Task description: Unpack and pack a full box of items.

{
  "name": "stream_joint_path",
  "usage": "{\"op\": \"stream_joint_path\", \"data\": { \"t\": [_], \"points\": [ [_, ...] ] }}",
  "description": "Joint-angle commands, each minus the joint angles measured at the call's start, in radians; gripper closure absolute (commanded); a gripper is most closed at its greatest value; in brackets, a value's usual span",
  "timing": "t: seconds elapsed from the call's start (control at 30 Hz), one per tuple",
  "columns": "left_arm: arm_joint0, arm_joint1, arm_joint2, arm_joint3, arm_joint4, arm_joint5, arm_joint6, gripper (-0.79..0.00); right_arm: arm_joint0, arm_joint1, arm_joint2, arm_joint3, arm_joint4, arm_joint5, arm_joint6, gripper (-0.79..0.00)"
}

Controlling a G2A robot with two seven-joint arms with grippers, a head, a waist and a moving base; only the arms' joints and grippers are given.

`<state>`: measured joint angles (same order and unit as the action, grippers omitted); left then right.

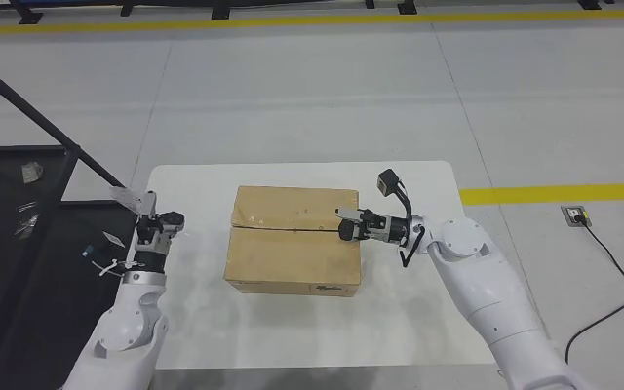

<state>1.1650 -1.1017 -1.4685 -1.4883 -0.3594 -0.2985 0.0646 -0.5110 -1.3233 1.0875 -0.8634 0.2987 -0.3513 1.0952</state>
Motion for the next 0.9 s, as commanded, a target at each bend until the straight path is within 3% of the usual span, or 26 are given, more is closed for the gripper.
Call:
{"op": "stream_joint_path", "data": {
  "t": [0.0,0.33,0.6,0.87],
  "points": [
    [0.01,-0.002,-0.003,-0.003,0.006,0.0,0.0,-0.785,0.0,0.0,0.0,0.0,0.0,0.0,0.0,-0.785],
    [0.089,-0.013,-0.026,0.007,0.021,-0.004,0.035,-0.785,-0.024,0.003,-0.002,-0.041,-0.023,0.002,-0.026,-0.785],
    [0.126,-0.021,-0.057,0.073,-0.107,0.036,-0.025,-0.785,-0.05,0.013,0.005,-0.1,-0.052,0.033,-0.039,-0.785],
    [0.142,-0.029,-0.053,0.112,-0.11,0.071,-0.065,-0.785,-0.05,0.015,-0.002,-0.109,-0.062,0.043,-0.041,-0.785]
  ]
}}
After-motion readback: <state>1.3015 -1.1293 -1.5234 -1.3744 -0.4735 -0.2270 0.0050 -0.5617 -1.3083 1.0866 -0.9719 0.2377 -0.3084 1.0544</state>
